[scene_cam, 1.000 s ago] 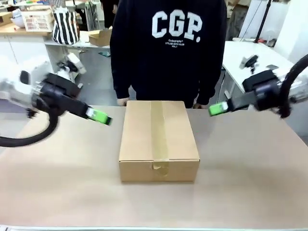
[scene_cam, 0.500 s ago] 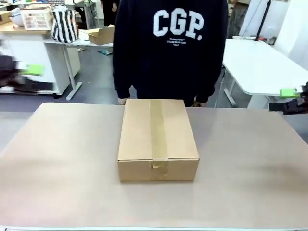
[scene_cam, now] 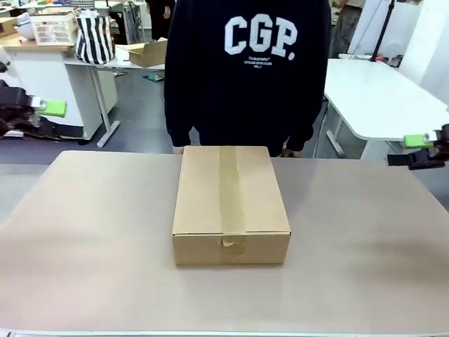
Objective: Pack the gift set into the box.
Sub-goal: Press and hold the closed box until the human finishes sealing it.
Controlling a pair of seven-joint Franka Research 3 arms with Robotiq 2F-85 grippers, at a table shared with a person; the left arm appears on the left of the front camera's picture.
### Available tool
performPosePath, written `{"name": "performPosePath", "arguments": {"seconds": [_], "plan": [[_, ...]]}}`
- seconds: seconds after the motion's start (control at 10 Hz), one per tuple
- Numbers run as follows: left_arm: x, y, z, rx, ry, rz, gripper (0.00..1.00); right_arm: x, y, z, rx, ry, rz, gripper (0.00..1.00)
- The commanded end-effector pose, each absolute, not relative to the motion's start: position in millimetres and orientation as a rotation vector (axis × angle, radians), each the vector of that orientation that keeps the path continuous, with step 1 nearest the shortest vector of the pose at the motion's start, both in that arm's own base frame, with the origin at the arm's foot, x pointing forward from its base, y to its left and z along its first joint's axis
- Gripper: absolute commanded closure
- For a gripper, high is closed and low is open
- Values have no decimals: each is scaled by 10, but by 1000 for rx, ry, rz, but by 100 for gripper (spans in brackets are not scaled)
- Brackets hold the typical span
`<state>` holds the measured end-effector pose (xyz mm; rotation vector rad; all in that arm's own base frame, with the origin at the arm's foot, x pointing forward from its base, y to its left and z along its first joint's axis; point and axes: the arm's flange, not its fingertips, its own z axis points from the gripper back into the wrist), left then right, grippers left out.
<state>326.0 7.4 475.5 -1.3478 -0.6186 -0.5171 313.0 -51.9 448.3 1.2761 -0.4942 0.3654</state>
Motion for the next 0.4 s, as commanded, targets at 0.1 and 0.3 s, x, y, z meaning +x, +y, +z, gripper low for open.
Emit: {"name": "performPosePath", "arguments": {"seconds": [0.1,0.3], "plan": [[3268,96,4794,-1349,-644,-505,0,3132,-553,4519,1275,-508,328,0],[3268,96,4794,-1349,-644,-505,0,3132,-553,4519,1275,-508,328,0]]}}
